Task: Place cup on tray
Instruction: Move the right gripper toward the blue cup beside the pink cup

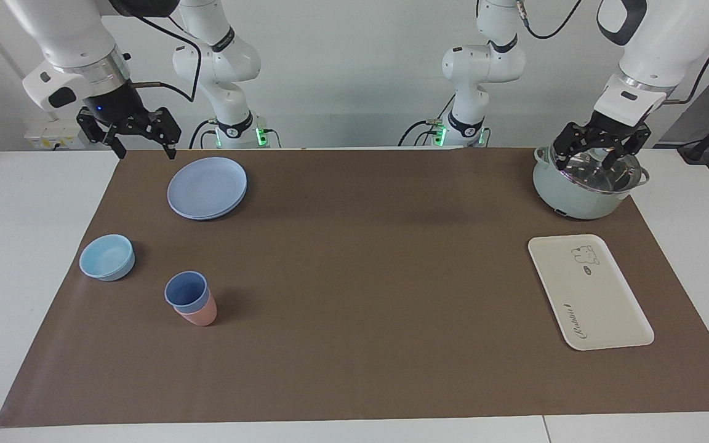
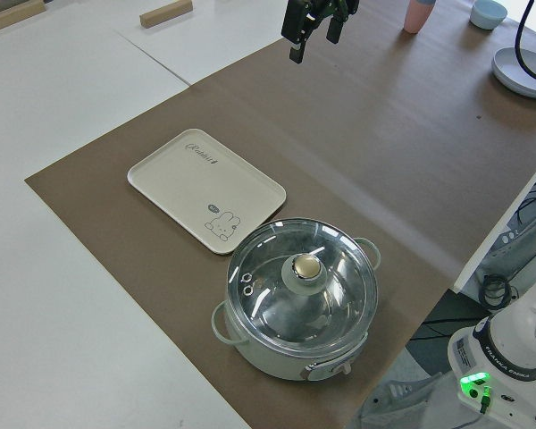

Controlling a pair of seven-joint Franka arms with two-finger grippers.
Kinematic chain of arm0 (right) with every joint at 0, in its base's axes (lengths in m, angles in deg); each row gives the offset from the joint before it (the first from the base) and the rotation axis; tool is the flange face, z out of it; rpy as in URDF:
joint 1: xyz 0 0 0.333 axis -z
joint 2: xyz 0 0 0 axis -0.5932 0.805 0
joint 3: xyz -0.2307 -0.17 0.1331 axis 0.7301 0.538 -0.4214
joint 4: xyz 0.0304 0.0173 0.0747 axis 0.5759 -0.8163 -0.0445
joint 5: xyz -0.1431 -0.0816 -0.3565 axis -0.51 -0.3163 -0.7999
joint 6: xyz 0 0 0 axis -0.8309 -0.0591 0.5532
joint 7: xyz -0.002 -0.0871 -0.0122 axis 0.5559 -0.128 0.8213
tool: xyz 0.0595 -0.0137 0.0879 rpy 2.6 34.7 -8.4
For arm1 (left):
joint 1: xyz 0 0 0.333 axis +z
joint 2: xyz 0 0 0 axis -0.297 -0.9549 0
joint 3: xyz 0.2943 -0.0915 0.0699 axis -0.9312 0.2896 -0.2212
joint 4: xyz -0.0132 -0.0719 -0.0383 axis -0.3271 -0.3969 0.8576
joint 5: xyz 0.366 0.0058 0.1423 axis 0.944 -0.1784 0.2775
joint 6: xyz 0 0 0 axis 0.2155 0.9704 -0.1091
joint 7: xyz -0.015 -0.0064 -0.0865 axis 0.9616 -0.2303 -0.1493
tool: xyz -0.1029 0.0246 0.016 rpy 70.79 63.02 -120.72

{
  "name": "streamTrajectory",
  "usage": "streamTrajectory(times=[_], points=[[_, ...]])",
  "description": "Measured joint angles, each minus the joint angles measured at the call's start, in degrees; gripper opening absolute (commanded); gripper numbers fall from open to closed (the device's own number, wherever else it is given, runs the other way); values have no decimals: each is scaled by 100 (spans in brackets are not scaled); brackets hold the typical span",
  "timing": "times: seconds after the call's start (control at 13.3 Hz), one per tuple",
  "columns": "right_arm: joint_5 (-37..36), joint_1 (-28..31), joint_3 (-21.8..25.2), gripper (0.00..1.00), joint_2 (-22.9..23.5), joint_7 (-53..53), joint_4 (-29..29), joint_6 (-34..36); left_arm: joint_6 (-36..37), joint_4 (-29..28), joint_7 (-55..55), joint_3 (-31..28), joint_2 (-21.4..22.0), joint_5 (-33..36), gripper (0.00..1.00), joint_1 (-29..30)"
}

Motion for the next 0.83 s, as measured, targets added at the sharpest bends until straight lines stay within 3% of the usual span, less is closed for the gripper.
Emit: streamTrajectory(times=[0.53,0.83], points=[[-1,57,0,100,-4,-88,-74,-80,-2,0,-1,5,0,0,100,-1],[334,455,7,100,-144,-1636,-894,-1647,-3,0,-1,6,0,0,100,-1]])
